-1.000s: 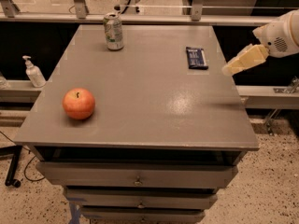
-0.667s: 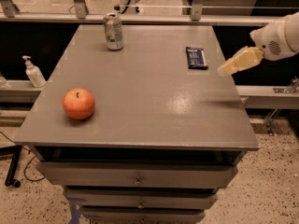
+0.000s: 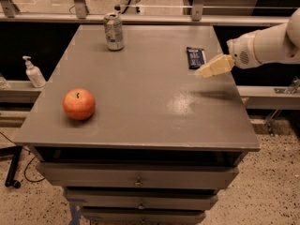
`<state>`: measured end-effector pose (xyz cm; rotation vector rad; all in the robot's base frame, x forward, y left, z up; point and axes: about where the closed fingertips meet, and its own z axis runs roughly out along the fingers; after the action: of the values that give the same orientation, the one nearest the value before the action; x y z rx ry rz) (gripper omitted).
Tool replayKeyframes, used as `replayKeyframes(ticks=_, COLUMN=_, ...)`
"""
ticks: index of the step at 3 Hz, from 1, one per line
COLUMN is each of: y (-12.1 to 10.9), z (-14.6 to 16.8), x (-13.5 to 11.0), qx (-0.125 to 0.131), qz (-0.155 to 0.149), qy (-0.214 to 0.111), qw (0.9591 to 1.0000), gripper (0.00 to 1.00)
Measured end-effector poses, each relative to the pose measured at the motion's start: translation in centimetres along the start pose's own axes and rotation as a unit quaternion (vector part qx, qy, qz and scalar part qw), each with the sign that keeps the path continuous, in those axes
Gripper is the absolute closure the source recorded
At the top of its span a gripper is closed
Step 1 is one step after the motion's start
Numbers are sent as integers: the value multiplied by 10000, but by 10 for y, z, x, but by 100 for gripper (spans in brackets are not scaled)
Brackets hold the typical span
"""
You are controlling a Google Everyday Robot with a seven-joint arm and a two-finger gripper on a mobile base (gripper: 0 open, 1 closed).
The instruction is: Move rxbar blueberry near 7up can
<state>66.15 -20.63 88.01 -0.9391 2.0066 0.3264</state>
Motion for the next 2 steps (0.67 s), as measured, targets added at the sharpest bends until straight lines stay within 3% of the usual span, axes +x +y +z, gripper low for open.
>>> replayKeyframes(ticks=2, y=-1, z=48, x=-3, qx=-88, qz=-48, qy=-331, qw=9994, gripper=0)
